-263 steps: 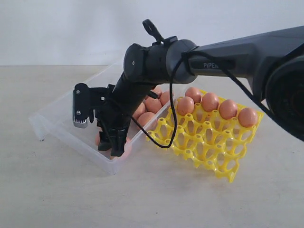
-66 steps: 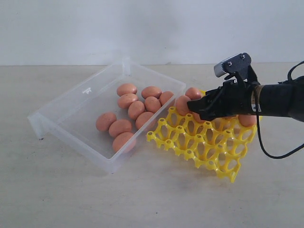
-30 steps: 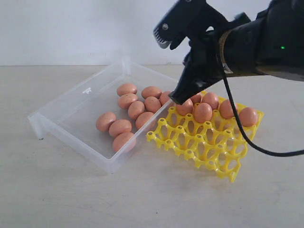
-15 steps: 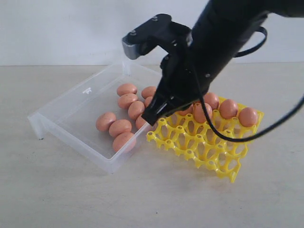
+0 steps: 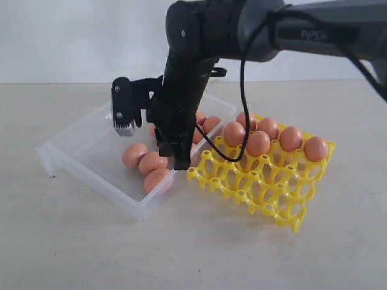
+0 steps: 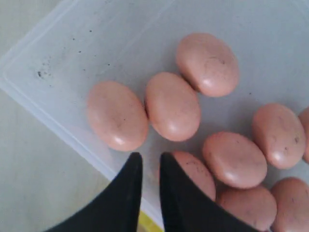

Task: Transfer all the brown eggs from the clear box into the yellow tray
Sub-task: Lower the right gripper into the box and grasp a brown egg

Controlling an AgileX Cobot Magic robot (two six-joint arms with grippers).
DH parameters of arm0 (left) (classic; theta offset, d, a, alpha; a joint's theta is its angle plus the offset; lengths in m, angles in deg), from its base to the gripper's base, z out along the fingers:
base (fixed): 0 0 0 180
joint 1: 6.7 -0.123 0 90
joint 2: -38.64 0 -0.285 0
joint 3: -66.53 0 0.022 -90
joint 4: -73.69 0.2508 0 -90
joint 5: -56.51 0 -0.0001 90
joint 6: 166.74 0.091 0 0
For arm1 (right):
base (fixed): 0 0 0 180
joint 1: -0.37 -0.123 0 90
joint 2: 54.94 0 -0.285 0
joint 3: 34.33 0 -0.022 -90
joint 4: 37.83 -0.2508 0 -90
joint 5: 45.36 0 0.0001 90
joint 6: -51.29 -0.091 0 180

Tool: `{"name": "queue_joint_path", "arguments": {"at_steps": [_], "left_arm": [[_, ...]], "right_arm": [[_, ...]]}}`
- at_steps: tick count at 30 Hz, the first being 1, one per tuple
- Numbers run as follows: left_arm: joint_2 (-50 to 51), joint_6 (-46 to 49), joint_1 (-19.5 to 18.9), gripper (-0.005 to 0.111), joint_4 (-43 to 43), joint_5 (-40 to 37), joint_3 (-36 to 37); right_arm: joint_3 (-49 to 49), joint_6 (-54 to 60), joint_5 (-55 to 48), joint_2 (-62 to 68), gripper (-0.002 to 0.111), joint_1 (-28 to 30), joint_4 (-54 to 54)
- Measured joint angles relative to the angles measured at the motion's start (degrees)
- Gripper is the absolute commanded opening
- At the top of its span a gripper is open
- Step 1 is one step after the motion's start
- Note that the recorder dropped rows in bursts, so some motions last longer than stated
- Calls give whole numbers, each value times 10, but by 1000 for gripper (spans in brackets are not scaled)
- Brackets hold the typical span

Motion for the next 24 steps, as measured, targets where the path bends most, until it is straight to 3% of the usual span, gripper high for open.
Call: {"name": "queue_joint_path", "arguments": {"at_steps": [2, 9, 24], "left_arm": [[0, 0, 0, -4, 0, 0, 0], [0, 0, 0, -4, 0, 0, 0], [0, 0, 0, -4, 0, 0, 0]], "right_arm": [[0, 35, 45, 31, 52, 0, 0], [0, 49, 197, 60, 53, 0, -71], [0, 31, 192, 96, 53, 0, -124]]}}
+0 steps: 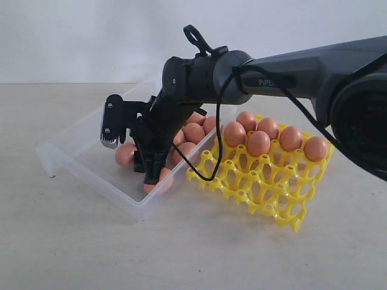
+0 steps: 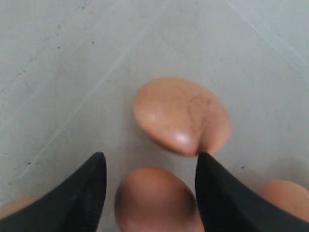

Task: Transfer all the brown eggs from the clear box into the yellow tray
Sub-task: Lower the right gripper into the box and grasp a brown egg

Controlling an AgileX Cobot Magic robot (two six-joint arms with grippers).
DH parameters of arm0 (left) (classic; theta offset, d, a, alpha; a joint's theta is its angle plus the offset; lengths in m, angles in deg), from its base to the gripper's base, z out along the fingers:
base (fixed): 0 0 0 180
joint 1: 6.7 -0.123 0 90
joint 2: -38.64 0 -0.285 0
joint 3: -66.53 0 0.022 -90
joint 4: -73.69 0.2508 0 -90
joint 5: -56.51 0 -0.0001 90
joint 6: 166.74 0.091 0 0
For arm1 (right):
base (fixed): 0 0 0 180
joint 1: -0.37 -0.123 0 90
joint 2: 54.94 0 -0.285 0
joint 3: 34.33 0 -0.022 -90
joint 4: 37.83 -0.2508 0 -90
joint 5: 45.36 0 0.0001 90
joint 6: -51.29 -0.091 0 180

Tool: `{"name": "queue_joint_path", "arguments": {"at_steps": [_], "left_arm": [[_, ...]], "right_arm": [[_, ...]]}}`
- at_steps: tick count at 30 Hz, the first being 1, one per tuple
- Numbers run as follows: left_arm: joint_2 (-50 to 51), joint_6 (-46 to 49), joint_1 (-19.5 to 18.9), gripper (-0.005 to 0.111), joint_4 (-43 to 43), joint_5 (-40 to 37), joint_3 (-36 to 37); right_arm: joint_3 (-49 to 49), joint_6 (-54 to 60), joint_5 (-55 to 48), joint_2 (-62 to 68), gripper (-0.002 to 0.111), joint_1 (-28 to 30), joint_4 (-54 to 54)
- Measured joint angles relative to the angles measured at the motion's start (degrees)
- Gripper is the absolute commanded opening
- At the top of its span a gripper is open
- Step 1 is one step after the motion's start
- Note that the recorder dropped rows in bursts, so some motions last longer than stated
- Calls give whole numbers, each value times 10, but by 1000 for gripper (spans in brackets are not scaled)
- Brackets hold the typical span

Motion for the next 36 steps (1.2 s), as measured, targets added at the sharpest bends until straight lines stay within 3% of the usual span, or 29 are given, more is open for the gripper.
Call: {"name": "queue_joint_path", "arguments": {"at_steps": [12, 15, 18, 21, 25, 28, 36], "left_arm": [[0, 0, 0, -4, 0, 0, 0], [0, 0, 0, -4, 0, 0, 0], [0, 0, 0, -4, 0, 0, 0], [0, 0, 0, -4, 0, 0, 0], [0, 0, 0, -4, 0, 0, 0], [0, 0, 0, -4, 0, 0, 0], [0, 0, 0, -4, 0, 0, 0]], "right_arm": [[0, -65, 20, 4, 53, 10, 9], [0, -199, 85, 4, 53, 10, 10], [0, -275, 77, 4, 53, 11, 12], [0, -253, 32, 4, 53, 11, 12], [0, -127, -24, -16, 52, 11, 14], [0, -128, -34, -43, 52, 11, 6], [-3, -481, 10, -62, 52, 11, 16]]}}
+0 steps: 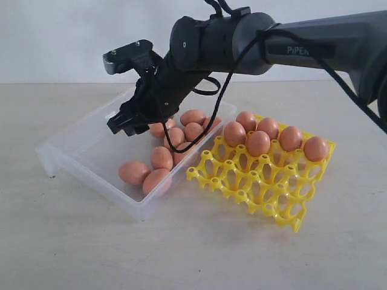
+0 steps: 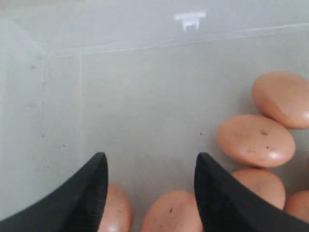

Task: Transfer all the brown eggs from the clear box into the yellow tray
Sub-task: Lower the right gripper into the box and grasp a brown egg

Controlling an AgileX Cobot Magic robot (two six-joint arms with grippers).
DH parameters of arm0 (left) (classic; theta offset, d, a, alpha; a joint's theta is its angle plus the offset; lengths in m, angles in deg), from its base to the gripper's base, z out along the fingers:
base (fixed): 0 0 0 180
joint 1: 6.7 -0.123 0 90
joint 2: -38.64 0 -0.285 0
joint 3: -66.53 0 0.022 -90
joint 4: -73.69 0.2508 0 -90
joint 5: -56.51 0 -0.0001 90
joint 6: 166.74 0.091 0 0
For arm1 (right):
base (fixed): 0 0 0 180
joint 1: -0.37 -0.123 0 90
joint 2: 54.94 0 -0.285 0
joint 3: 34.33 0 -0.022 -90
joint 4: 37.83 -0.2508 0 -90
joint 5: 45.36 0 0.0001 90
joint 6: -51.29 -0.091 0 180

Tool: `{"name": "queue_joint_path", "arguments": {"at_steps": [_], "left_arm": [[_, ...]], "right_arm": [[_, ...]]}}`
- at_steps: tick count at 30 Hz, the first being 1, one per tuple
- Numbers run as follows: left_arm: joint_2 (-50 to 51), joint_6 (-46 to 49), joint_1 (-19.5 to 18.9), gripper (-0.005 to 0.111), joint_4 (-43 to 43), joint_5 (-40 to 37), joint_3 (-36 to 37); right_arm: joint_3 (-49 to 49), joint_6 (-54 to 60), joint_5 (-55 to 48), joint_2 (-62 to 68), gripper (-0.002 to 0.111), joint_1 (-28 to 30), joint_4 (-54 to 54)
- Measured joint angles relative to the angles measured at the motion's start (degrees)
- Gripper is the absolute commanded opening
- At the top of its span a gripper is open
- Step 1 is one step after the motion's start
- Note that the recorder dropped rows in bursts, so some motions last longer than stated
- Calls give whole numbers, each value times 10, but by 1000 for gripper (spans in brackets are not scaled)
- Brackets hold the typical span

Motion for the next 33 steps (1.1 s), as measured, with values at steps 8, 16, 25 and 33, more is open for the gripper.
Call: {"name": "queue_joint_path", "arguments": {"at_steps": [8, 16, 25, 33], "left_arm": [[0, 0, 0, -4, 0, 0, 0], [0, 0, 0, -4, 0, 0, 0], [0, 0, 0, -4, 0, 0, 0], [0, 0, 0, -4, 0, 0, 0]], "right_arm": [[-1, -163, -30, 14, 52, 2, 134], [-1, -203, -61, 41, 52, 1, 140], [-4, -210, -43, 67, 52, 1, 125], [-7, -216, -40, 72, 16, 1, 124]]}}
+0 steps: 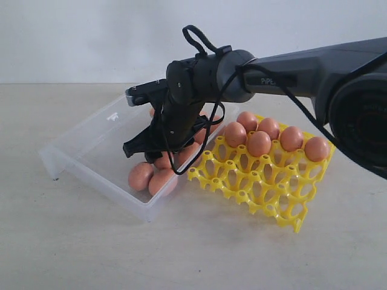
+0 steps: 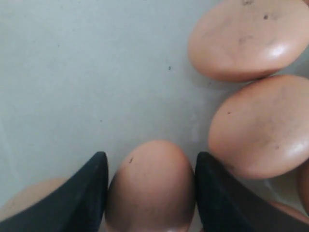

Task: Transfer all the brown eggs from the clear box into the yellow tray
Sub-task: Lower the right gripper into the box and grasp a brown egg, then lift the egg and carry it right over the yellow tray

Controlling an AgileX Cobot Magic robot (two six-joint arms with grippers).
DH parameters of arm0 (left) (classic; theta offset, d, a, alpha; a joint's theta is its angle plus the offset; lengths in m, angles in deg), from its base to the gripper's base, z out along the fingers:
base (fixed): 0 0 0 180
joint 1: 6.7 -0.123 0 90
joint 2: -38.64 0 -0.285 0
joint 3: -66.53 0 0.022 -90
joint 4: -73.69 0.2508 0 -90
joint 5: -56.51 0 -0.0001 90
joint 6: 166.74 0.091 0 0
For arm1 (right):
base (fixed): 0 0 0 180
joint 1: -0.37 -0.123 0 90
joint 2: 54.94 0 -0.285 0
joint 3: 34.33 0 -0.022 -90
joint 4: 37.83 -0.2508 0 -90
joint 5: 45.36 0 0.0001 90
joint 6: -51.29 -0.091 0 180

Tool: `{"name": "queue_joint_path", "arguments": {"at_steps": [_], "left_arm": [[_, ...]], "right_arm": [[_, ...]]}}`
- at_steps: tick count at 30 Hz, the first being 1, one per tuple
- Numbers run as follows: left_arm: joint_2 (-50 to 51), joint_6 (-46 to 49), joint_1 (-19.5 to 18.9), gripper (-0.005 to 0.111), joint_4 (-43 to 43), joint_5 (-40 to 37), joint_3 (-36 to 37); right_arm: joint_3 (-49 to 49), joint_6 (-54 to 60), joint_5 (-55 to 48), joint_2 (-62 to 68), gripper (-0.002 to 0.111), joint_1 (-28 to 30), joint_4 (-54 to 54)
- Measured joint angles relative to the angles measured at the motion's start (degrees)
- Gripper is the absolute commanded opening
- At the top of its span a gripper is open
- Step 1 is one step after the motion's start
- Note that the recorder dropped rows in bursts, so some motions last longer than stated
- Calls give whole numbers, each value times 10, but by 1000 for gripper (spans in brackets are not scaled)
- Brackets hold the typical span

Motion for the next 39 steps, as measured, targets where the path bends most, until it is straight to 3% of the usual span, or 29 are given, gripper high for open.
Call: {"name": "queue_joint_path", "arguments": {"at_steps": [3, 13, 21, 39], "left_arm": [[0, 0, 0, -4, 0, 0, 0], [0, 0, 0, -4, 0, 0, 0], [0, 0, 0, -4, 0, 0, 0], [0, 0, 0, -4, 0, 0, 0]], "right_arm": [[0, 0, -1, 0, 0, 0, 0], [0, 14, 13, -2, 0, 0, 4], [3, 7, 97, -44, 0, 0, 7], [16, 0, 179, -77, 0, -12, -50]]}}
